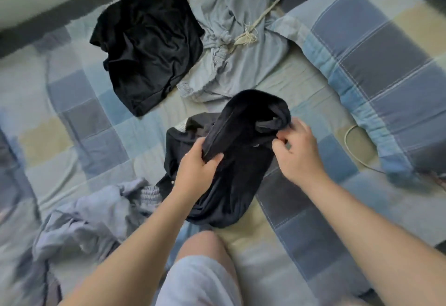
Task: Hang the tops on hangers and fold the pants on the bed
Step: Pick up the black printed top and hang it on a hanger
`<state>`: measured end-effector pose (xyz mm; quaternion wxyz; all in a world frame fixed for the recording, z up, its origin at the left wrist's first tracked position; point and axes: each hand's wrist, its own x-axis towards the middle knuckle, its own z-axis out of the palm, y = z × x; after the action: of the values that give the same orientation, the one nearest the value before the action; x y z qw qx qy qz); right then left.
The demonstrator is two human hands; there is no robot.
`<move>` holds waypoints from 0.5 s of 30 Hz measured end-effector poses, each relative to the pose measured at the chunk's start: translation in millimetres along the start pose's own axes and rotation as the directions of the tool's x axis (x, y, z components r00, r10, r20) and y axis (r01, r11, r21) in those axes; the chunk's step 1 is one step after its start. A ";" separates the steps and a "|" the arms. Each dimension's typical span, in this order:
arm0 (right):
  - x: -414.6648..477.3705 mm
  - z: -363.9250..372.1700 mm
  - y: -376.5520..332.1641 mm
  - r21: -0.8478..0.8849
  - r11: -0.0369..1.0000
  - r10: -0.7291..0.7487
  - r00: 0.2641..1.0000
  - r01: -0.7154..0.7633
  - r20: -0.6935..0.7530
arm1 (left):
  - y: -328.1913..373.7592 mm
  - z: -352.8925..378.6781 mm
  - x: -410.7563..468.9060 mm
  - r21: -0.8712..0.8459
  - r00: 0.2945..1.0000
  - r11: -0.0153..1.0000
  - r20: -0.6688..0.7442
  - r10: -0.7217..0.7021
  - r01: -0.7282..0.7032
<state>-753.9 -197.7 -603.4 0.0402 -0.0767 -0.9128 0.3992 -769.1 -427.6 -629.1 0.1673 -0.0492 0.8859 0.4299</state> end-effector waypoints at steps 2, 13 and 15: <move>-41.2 -40.6 -22.8 0.057 0.996 -0.064 0.997 0.066 -0.041 | 26.9 -17.2 -62.0 -0.025 0.998 1.000 -0.069 0.011 -0.013; -168.8 -205.5 -134.7 0.315 0.948 -0.091 0.983 0.037 0.160 | 181.4 -81.5 -265.4 -0.062 0.924 0.995 -0.369 -0.101 0.084; -184.6 -220.5 -148.4 0.326 0.945 -0.058 0.973 -0.019 0.225 | 195.8 -86.8 -289.9 -0.066 0.912 0.993 -0.392 -0.118 0.100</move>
<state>-558.3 -169.5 -347.1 -0.0505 -0.0127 -0.8335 0.5501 -564.1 -389.1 -335.2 0.0073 -0.1880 0.8874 0.4208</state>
